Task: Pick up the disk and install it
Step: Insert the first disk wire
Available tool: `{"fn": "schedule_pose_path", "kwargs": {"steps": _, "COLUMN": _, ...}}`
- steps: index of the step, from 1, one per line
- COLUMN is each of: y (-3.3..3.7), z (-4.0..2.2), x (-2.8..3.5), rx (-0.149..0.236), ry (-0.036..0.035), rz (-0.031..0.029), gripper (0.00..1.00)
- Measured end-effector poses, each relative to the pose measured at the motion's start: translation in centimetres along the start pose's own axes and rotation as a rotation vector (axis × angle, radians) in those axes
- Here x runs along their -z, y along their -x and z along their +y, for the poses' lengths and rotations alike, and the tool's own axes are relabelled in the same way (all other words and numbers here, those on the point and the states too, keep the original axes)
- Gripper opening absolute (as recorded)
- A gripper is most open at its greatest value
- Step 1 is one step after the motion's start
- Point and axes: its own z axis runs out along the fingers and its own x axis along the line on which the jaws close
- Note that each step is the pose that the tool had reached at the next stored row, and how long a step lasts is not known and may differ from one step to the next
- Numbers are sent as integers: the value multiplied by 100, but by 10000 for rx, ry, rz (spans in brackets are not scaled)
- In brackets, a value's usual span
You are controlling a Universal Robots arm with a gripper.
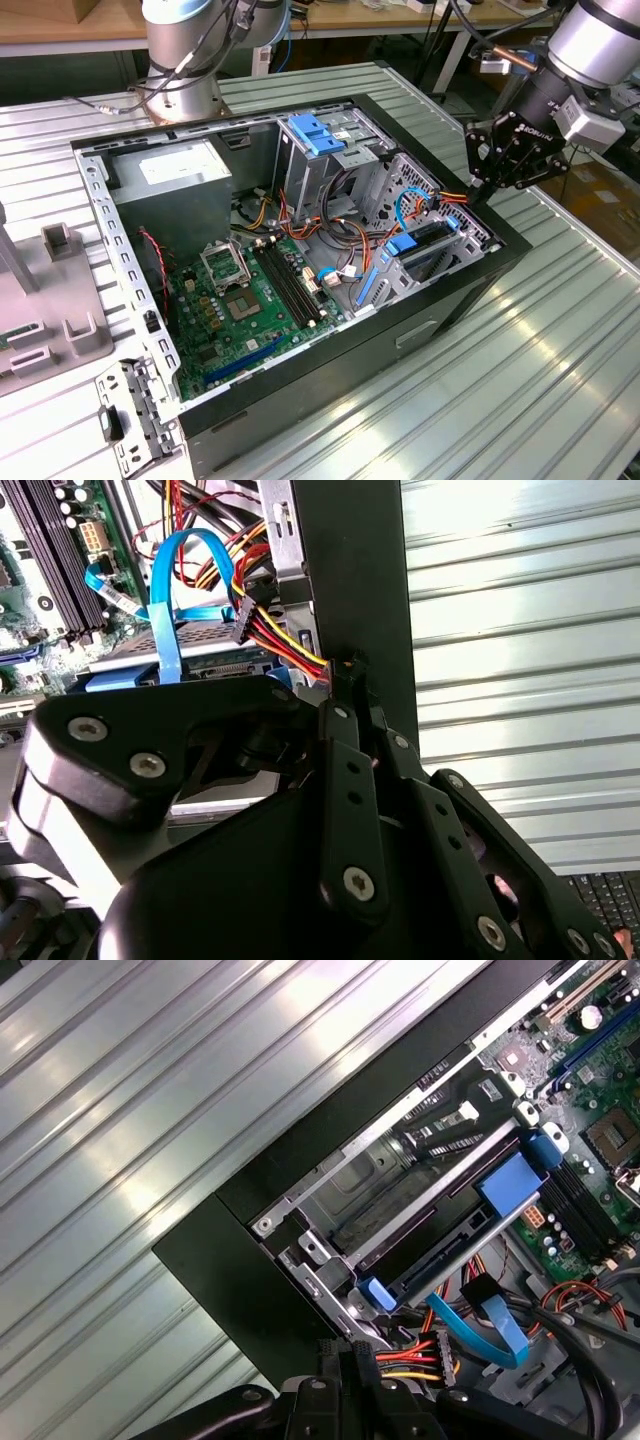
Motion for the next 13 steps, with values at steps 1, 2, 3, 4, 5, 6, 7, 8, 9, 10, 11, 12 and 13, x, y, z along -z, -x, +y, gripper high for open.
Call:
{"fn": "schedule_pose_path", "kwargs": {"steps": 1, "y": 0, "z": 0, "x": 0, "rx": -1, "ry": 0, "rz": 0, "gripper": 17}}
{"fn": "schedule_pose_path", "kwargs": {"steps": 2, "y": 0, "z": 0, "x": 0, "rx": -1, "ry": 0, "rz": 0, "gripper": 17}}
{"fn": "schedule_pose_path", "kwargs": {"steps": 3, "y": 0, "z": 0, "x": 0, "rx": -1, "ry": 0, "rz": 0, "gripper": 17}}
{"fn": "schedule_pose_path", "kwargs": {"steps": 4, "y": 0, "z": 0, "x": 0, "rx": -1, "ry": 0, "rz": 0, "gripper": 17}}
{"fn": "schedule_pose_path", "kwargs": {"steps": 5, "y": 0, "z": 0, "x": 0, "rx": -2, "ry": 0, "rz": 0, "gripper": 17}}
{"fn": "schedule_pose_path", "kwargs": {"steps": 6, "y": 0, "z": 0, "x": 1, "rx": -2, "ry": -2, "rz": -2, "gripper": 17}}
{"fn": "schedule_pose_path", "kwargs": {"steps": 7, "y": 0, "z": 0, "x": 5, "rx": -1, "ry": -3, "rz": -2, "gripper": 17}}
{"fn": "schedule_pose_path", "kwargs": {"steps": 8, "y": 1, "z": 0, "x": 17, "rx": -1, "ry": -4, "rz": -4, "gripper": 17}}
{"fn": "schedule_pose_path", "kwargs": {"steps": 9, "y": 3, "z": -1, "x": 45, "rx": -1, "ry": -1, "rz": 1, "gripper": 17}}
{"fn": "schedule_pose_path", "kwargs": {"steps": 10, "y": 4, "z": -1, "x": 61, "rx": 0, "ry": -2, "rz": 1, "gripper": 17}}
{"fn": "schedule_pose_path", "kwargs": {"steps": 11, "y": 6, "z": -1, "x": 71, "rx": 0, "ry": -4, "rz": 0, "gripper": 17}}
{"fn": "schedule_pose_path", "kwargs": {"steps": 12, "y": 7, "z": 1, "x": 77, "rx": -1, "ry": -9, "rz": -4, "gripper": 17}}
{"fn": "schedule_pose_path", "kwargs": {"steps": 13, "y": 11, "z": 4, "x": 79, "rx": -2, "ry": -17, "rz": -11, "gripper": 17}}
